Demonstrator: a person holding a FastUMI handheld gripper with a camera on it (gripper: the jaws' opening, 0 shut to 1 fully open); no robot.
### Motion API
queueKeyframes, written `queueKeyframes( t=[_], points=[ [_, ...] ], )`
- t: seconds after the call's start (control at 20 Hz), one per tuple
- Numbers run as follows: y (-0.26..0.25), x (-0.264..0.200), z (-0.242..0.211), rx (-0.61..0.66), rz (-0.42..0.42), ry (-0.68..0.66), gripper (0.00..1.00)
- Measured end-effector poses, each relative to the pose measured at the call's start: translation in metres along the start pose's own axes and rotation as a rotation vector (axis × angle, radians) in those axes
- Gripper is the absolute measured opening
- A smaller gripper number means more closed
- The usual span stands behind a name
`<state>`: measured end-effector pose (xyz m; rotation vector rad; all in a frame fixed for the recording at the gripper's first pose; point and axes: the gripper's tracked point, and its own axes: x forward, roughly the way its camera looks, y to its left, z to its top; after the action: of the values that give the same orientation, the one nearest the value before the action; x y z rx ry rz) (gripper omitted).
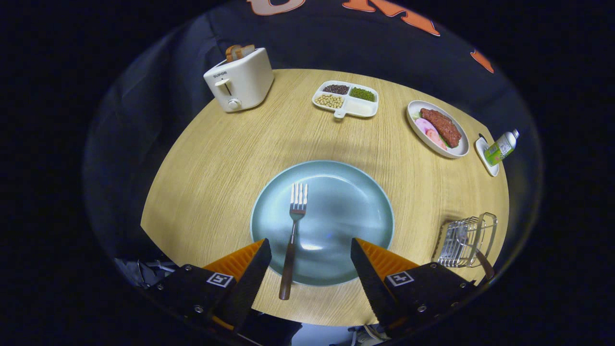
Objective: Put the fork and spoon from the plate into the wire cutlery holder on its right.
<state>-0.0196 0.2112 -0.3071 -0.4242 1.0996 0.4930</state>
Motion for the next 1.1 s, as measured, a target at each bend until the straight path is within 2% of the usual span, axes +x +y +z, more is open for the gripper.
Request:
queueKeyframes(
  t=[0.4,0.45,0.5,0.65,0.75,0.85,1.0,1.1],
  points=[
    [0.017,0.027,-0.022,0.012,0.017,0.057,0.99],
    [0.016,0.030,-0.024,0.017,0.015,0.058,0.95],
    [0.015,0.033,-0.026,0.017,0.009,0.060,0.88],
    [0.015,0.038,-0.030,0.024,0.008,0.068,0.81],
    [0.013,0.043,-0.029,0.050,0.001,0.060,0.72],
    [0.012,0.046,-0.034,0.069,-0.002,0.069,0.46],
    [0.015,0.049,-0.038,0.084,0.014,0.072,0.15],
    [0.016,0.045,-0.035,0.097,0.021,0.067,0.09]
  ],
)
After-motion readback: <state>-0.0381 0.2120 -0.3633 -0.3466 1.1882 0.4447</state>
